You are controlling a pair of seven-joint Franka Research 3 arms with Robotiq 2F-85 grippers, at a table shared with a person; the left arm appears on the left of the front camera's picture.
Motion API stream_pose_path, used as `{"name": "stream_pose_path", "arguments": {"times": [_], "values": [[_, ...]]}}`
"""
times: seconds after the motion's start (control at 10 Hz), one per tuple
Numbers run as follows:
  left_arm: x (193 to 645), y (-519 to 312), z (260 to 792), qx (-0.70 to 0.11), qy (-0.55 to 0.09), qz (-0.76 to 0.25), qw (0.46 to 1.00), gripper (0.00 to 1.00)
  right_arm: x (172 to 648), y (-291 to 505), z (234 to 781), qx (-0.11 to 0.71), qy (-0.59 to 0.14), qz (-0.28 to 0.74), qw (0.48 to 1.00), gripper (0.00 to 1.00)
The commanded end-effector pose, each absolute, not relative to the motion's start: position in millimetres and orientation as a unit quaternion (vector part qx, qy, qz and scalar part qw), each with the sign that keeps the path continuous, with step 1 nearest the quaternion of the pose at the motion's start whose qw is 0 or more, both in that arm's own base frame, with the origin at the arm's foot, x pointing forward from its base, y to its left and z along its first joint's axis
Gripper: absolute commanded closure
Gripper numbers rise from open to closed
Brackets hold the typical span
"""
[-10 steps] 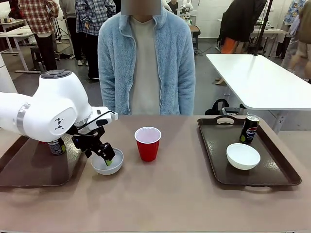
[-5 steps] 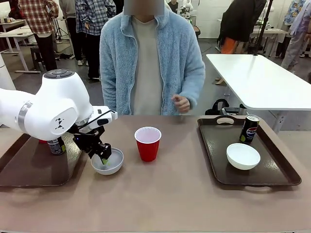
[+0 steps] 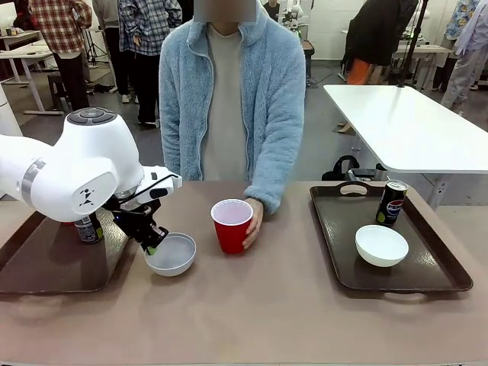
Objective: Prepare tableware on both trays.
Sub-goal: Pick up a Picnic Bowl from the table and place it on a Handle tray.
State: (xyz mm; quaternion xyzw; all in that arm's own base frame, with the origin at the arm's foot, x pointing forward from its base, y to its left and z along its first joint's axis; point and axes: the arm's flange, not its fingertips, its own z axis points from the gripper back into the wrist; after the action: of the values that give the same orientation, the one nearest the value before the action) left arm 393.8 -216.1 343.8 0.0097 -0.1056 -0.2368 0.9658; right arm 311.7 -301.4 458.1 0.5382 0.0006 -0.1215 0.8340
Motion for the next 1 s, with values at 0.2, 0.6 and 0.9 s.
{"name": "stream_pose_path", "arguments": {"times": [0.2,0.6,0.9], "values": [[372.6,-193.5,375.3,0.016,-0.11,-0.201,0.973,1.0,307.5,-299.8,457.1,0.539,0.003,-0.118,0.834,0.0],[332.1,-114.4,468.4,-0.057,-0.08,-0.2,0.975,1.0,307.5,-299.8,457.1,0.539,0.003,-0.118,0.834,0.0],[330.6,-96.0,472.7,-0.04,-0.073,-0.182,0.98,1.0,307.5,-299.8,457.1,0.539,0.003,-0.118,0.834,0.0]]}}
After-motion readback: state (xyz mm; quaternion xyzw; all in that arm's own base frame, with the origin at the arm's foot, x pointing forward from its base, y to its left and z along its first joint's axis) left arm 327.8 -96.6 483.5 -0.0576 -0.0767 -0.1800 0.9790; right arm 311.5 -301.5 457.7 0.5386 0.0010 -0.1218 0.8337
